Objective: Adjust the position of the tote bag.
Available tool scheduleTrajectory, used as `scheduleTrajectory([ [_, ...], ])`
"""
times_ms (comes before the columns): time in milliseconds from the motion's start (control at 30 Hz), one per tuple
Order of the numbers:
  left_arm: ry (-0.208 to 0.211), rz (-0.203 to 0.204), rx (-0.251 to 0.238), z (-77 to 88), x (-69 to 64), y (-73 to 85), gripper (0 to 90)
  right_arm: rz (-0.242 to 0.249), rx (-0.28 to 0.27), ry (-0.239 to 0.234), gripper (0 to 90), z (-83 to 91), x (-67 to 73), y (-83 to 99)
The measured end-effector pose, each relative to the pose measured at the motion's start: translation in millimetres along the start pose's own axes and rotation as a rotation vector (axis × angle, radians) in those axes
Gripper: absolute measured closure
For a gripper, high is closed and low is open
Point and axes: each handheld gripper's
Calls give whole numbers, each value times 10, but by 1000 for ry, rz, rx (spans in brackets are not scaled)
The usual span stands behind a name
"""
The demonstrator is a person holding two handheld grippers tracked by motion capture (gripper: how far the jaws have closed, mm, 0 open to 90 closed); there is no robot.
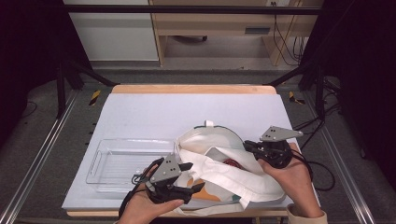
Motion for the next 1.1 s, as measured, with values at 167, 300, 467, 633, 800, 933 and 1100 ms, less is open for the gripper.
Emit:
scheduleTrajectory([
  [167,8,18,4,-195,160,-154,318,-1,-1,-5,851,25,3,-2],
  [300,-11,20,65,-466,371,-169,324,1,0,-5,851,30,12,-3],
  [467,9,19,123,-738,487,-90,294,-1,-3,-12,851,49,5,0],
  [633,50,13,153,-800,435,10,245,0,-3,-14,851,64,3,-1],
  [800,71,-4,180,-792,379,114,215,3,1,-15,851,68,21,-8],
  [933,62,-11,183,-785,326,148,226,-2,0,-15,851,71,17,-2],
  [1100,59,-17,201,-785,257,195,349,-7,1,-19,851,65,4,14],
])
Point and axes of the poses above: each handheld gripper's, and its own axes: z roughly backward along the jaws, y roughly out of its underside, x roughly to its left, and after that the axes turned 12 degrees about -x, right-handed
